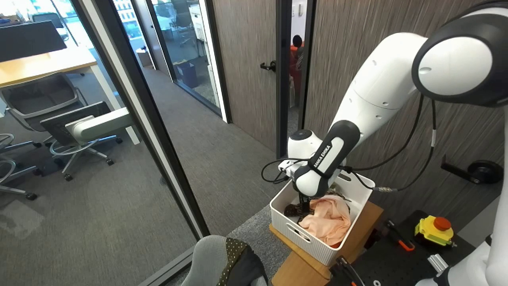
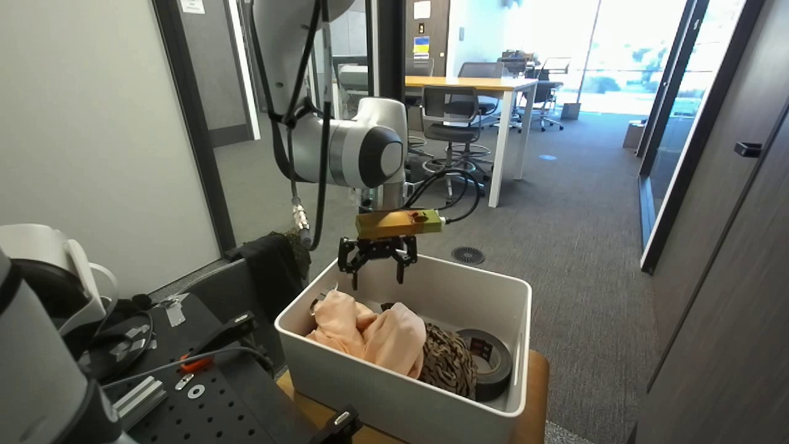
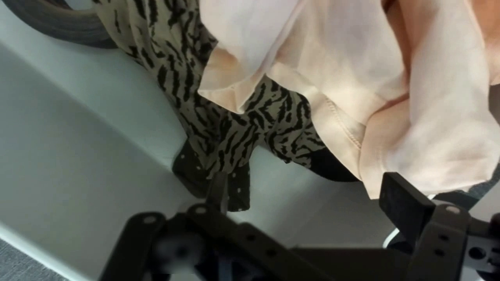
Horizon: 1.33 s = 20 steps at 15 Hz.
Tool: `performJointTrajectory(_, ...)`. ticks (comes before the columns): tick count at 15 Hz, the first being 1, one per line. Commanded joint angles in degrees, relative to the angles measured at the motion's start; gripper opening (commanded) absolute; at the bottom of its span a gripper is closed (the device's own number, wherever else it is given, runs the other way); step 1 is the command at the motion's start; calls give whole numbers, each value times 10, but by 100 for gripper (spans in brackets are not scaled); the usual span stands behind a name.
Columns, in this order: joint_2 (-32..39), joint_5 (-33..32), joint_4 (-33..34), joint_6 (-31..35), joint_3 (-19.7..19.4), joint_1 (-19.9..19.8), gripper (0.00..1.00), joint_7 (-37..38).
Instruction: Pick the sock from the box and put it on the back rest of the chair
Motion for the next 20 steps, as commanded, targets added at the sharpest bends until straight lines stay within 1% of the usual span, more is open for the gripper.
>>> performJointTrajectory(1, 51, -51, 44, 24, -10, 6, 100, 11)
performJointTrajectory(3, 79, -60, 72, 22, -11, 6, 100, 15)
performJointTrajectory(4, 94, -59, 86, 18, -8, 2, 100, 13)
performJointTrajectory(7, 144, -52, 136, 12, -10, 7, 100, 32)
performJointTrajectory(11, 198, -46, 185, 2, 1, -4, 100, 41)
performJointTrajectory(15, 238, -41, 217, -3, 14, -21, 100, 37)
performJointTrajectory(20, 255, -39, 232, 0, 20, -38, 100, 40)
